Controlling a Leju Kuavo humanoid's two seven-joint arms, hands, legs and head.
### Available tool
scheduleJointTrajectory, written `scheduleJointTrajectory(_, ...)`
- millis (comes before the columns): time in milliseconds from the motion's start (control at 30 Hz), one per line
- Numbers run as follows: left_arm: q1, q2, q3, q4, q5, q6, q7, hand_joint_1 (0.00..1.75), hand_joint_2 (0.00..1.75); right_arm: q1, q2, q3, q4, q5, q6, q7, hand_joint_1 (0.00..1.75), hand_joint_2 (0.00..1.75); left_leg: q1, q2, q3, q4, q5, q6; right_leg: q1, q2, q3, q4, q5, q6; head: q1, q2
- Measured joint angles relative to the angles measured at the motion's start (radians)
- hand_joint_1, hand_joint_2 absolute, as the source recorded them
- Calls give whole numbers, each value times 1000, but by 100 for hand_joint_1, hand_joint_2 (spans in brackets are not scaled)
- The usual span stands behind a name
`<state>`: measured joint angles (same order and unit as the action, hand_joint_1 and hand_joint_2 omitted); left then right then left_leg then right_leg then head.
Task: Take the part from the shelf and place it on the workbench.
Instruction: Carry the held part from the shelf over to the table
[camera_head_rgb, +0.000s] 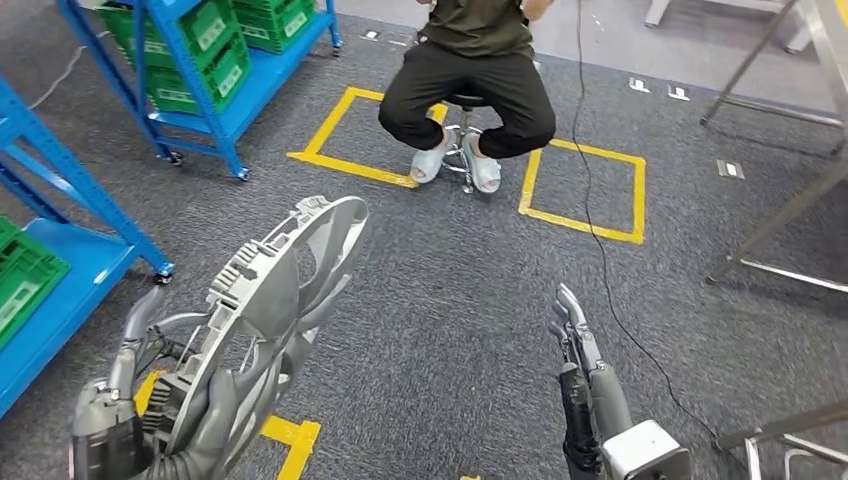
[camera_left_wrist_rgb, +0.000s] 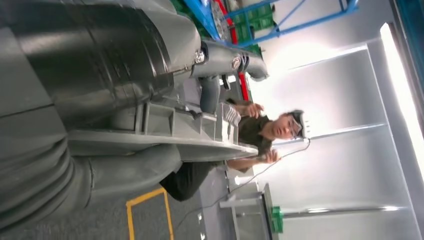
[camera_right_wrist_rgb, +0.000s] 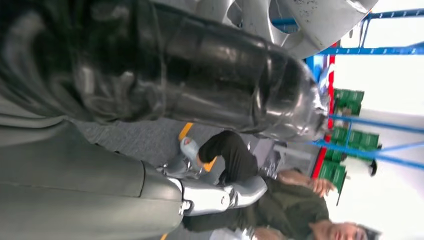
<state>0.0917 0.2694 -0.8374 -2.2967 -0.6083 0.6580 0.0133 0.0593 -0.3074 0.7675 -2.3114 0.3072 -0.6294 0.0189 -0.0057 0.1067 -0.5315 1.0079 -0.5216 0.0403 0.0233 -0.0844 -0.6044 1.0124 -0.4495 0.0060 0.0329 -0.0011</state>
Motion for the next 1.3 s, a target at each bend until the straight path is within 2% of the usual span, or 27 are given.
scheduleJointTrajectory(67, 0, 0, 0, -1, 1, 0, 0, 175, 175, 0, 0, 0, 0, 0, 0, -1, 0, 0, -1, 18, 7, -1, -6, -8, -1, 25, 6, -9, 4, -3, 2, 0)
scheduleJointTrajectory(100, 0, 1, 0, -1, 1, 0, 0, 175, 175, 1, 0, 0, 0, 0, 0, -1, 0, 0, 1, 6, 8, 5, -15, -13, -4, 37, 11, -17, 6, -4, 0, 0)
scheduleJointTrajectory(133, -1, 2, -1, -2, 0, 0, -1, 175, 175, 0, 0, 0, -1, 0, 0, -1, 0, 0, 3, -18, 1, 28, -33, -16, -9, 50, 17, -25, 10, -6, -3, 0)
scheduleJointTrajectory(200, -1, 4, -1, -5, -3, 0, -3, 175, 175, 0, 0, 0, 0, -2, 1, -1, 0, 0, 8, -80, -49, 135, -89, -22, -16, 73, 22, -33, 14, -9, -15, 0)
scheduleJointTrajectory(233, 0, 5, -2, -6, -7, 0, -4, 175, 175, -1, 0, 0, 0, -3, 1, -1, 0, 0, 9, -96, -85, 207, -117, -25, -18, 86, 21, -33, 14, -10, -20, 0)
scheduleJointTrajectory(267, 1, 5, -3, -6, -12, 0, -4, 175, 175, 0, 0, 0, 1, -4, 2, -1, 0, 0, 10, -102, -115, 262, -130, -27, -19, 100, 21, -32, 15, -10, -26, 0)
scheduleJointTrajectory(300, 3, 5, -3, -7, -18, 0, -4, 175, 175, 0, 0, 0, 1, -6, 3, -1, 0, 0, 12, -104, -132, 288, -124, -29, -21, 115, 21, -31, 14, -9, -29, 0)
scheduleJointTrajectory(333, 5, 5, -4, -7, -24, 0, -3, 175, 175, -1, 0, 1, 2, -9, 4, -1, 0, 0, 15, -106, -130, 271, -97, -31, -24, 131, 21, -29, 13, -8, -31, 0)
scheduleJointTrajectory(367, 7, 5, -5, -8, -30, 0, -2, 175, 175, -1, 0, 1, 2, -11, 7, -2, 0, 0, 19, -115, -111, 216, -55, -33, -27, 148, 22, -25, 11, -4, -34, 0)
scheduleJointTrajectory(433, 14, 6, -5, -12, -42, 0, 1, 175, 175, -2, 0, 1, 4, -18, 11, -4, 0, 0, 31, -165, -60, 87, 7, -38, -31, 178, 17, -12, 5, 7, -39, 0)
scheduleJointTrajectory(500, 21, 6, -5, -19, -50, 0, 3, 175, 175, -5, 0, 1, 6, -23, 15, -6, 0, 0, 34, -198, -32, 31, 14, -36, -36, 202, 2, -1, 5, 21, -43, 0)
scheduleJointTrajectory(567, 23, 7, -5, -25, -53, 0, 3, 175, 175, -5, 0, 0, 7, -26, 20, -8, 0, 0, 31, -179, -25, 25, 11, -23, -41, 218, -13, 2, 9, 35, -42, 0)
scheduleJointTrajectory(600, 24, 8, -6, -27, -53, 0, 1, 175, 175, -5, 0, 0, 7, -27, 23, -8, 0, 0, 31, -167, -23, 22, 12, -18, -40, 205, -20, 10, 5, 40, -38, 0)
scheduleJointTrajectory(633, 25, 8, -6, -31, -51, 0, -1, 175, 175, -6, 0, 0, 7, -28, 27, -9, 0, 0, 31, -154, -19, 19, 13, -12, -38, 179, -34, 35, -8, 45, -33, 0)
scheduleJointTrajectory(700, 29, 8, -6, -39, -47, 0, -8, 175, 175, -9, 0, 0, 8, -30, 33, -11, 0, 0, 27, -126, -15, 17, 12, -3, -34, 116, -90, 146, -56, 49, -17, 0)
scheduleJointTrajectory(767, 34, 8, -6, -45, -44, 0, -14, 175, 175, -11, 0, 0, 10, -32, 36, -11, 0, 0, 20, -96, -15, 17, 9, 2, -35, 93, -153, 271, -96, 48, -8, 0)
scheduleJointTrajectory(800, 35, 8, -6, -47, -43, 0, -14, 175, 175, -11, 0, 0, 12, -32, 37, -11, 0, 0, 17, -82, -15, 17, 8, 4, -34, 91, -166, 294, -95, 45, -5, 0)
scheduleJointTrajectory(833, 35, 8, -6, -48, -43, 0, -14, 175, 175, -11, 0, 0, 13, -33, 37, -11, 0, 0, 14, -69, -14, 17, 6, 6, -32, 90, -158, 277, -76, 39, -2, 0)
scheduleJointTrajectory(867, 36, 8, -6, -50, -44, 0, -14, 175, 175, -11, 0, 0, 14, -34, 39, -12, 0, 0, 11, -56, -11, 17, 3, 7, -27, 85, -133, 224, -45, 31, 0, 0)
scheduleJointTrajectory(933, 36, 8, -6, -56, -46, 0, -14, 175, 175, -14, 0, 0, 15, -37, 44, -13, 0, 0, 6, -34, -7, 16, -3, 6, -7, 42, -60, 84, 2, 7, 4, 0)
scheduleJointTrajectory(1000, 38, 8, -6, -62, -49, 0, -13, 175, 175, -19, 0, 0, 16, -43, 52, -17, 0, 0, 3, -11, -5, 15, -7, 1, 11, 10, -18, 12, 12, -10, 4, 0)
scheduleJointTrajectory(1067, 39, 8, -6, -65, -49, 0, -13, 175, 175, -22, 1, 0, 16, -48, 59, -20, 0, 0, 2, 12, 2, 10, -9, -5, 13, 28, -11, 1, 13, -13, 6, 0)
scheduleJointTrajectory(1100, 40, 9, -6, -66, -46, 0, -11, 175, 175, -22, 1, 0, 16, -50, 63, -22, 0, 0, 2, 10, 6, 11, -15, -9, 9, 40, -4, -10, 16, -14, 5, 0)
scheduleJointTrajectory(1167, 42, 11, -6, -68, -34, 0, -7, 175, 175, -24, 3, 0, 17, -53, 66, -24, 0, 0, 5, -33, -8, 56, -47, -16, -1, 63, 13, -31, 23, -15, 0, 0)
scheduleJointTrajectory(1233, 43, 15, -6, -70, -16, 0, -2, 175, 175, -25, 5, -1, 20, -55, 67, -25, 0, 0, 9, -88, -68, 175, -100, -21, -7, 86, 17, -37, 26, -16, -12, 0)
scheduleJointTrajectory(1267, 44, 16, -6, -70, -7, 0, 0, 175, 175, -25, 6, -1, 22, -56, 66, -25, 0, 0, 11, -99, -100, 234, -118, -24, -8, 99, 16, -36, 26, -16, -18, 0)
scheduleJointTrajectory(1300, 46, 18, -6, -70, -1, 0, 2, 175, 175, -23, 7, 0, 24, -56, 66, -25, 0, 0, 13, -102, -121, 266, -120, -26, -10, 113, 14, -34, 25, -15, -22, 0)
